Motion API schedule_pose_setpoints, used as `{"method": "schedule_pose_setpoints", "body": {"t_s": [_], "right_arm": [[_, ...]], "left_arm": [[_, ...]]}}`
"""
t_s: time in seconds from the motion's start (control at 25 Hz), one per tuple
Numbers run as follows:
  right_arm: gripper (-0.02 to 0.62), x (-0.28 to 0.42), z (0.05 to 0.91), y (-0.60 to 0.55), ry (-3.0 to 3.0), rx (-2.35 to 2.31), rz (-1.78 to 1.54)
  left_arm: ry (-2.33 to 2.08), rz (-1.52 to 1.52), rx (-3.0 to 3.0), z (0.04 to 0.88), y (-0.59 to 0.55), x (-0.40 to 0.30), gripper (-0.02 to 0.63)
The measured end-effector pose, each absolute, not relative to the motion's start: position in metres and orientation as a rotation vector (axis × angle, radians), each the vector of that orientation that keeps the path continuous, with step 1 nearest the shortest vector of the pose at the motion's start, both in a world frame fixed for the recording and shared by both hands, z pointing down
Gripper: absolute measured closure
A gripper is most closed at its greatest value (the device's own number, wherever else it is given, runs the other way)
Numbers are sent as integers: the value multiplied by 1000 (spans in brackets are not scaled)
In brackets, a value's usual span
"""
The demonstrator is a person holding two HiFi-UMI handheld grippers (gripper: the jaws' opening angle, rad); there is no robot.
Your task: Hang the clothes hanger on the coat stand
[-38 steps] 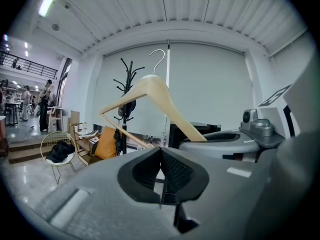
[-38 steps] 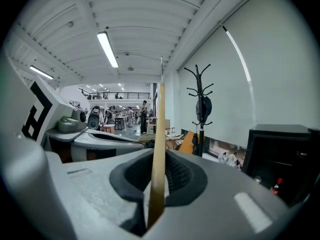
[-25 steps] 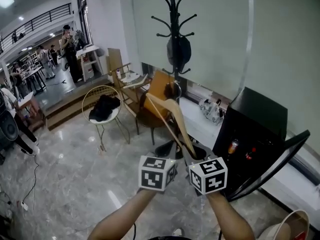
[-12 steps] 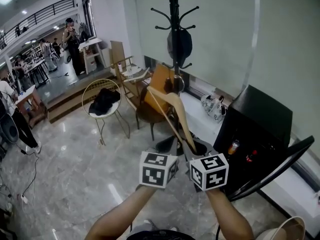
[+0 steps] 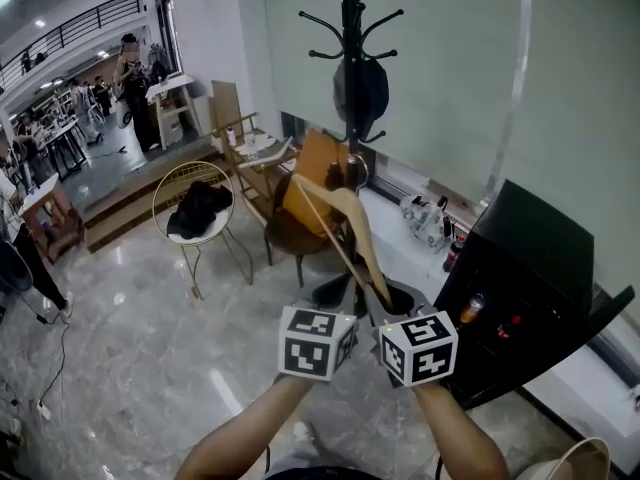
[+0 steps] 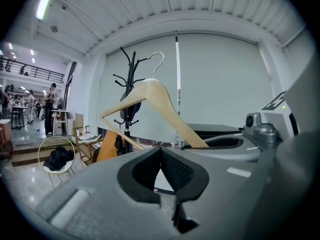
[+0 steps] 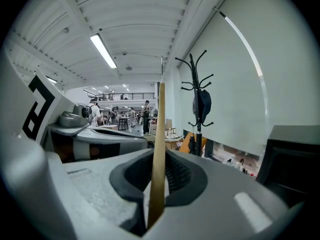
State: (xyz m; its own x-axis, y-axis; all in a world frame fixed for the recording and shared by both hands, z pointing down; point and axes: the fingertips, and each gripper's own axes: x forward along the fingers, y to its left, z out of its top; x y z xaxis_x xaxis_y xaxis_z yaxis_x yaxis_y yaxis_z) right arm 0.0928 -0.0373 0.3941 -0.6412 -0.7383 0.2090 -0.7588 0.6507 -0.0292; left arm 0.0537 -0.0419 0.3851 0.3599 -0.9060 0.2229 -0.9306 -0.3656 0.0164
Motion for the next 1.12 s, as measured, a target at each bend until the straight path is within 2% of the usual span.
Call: {"method": "schedule_pose_setpoints", "body": {"t_s": [0.84,1.12], "right_arm": [[554,-33,378,-193,-2606,1344,152],[554,-49,373,-225,-2593,1377,169]], "left_arm": [[-1493,213,2565,376,-198,-65,601],[-1470,207,2590,372,-229,-87,601]]}}
